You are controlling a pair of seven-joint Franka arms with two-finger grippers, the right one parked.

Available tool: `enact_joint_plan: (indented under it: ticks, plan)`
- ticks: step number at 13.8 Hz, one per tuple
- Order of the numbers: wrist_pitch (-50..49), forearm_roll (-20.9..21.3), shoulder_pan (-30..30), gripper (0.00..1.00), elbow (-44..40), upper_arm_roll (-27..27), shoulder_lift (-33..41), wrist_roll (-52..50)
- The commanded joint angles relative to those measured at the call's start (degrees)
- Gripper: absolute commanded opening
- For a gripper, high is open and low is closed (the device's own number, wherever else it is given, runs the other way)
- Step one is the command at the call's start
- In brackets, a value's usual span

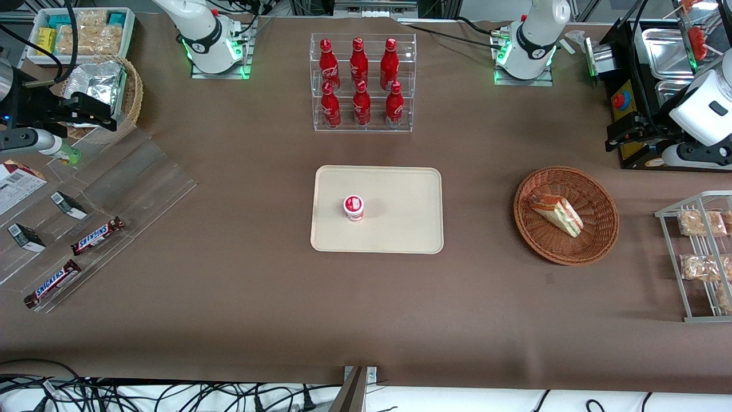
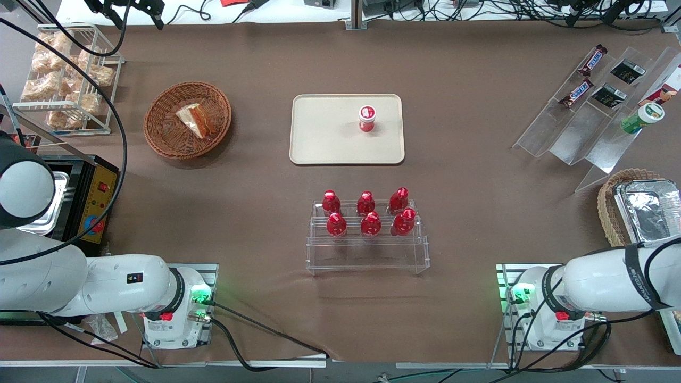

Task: Place sandwich from basket to tray
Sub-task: 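Lower the open left gripper over the wrapped sandwich in the basket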

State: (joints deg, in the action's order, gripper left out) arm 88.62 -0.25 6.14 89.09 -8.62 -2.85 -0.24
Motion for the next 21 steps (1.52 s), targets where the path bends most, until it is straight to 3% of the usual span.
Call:
enact_joint_plan:
  ticks: [1,5,9,17,21]
  plan:
    - [-0.3,1.22,0.19,1.0,-1.2,0.1,-1.1,1.47]
    - [1.63,2.62,0.28,1.0,-0.24,0.89,-3.12,-1.15]
    - [8.82,4.38,0.54,1.0,7.3,0.89,-3.74,-10.72]
    - [26.22,7.45,1.07,1.0,22.69,0.63,-3.91,-36.55]
    - [35.1,12.99,0.54,1.0,29.37,0.19,-5.41,-49.75]
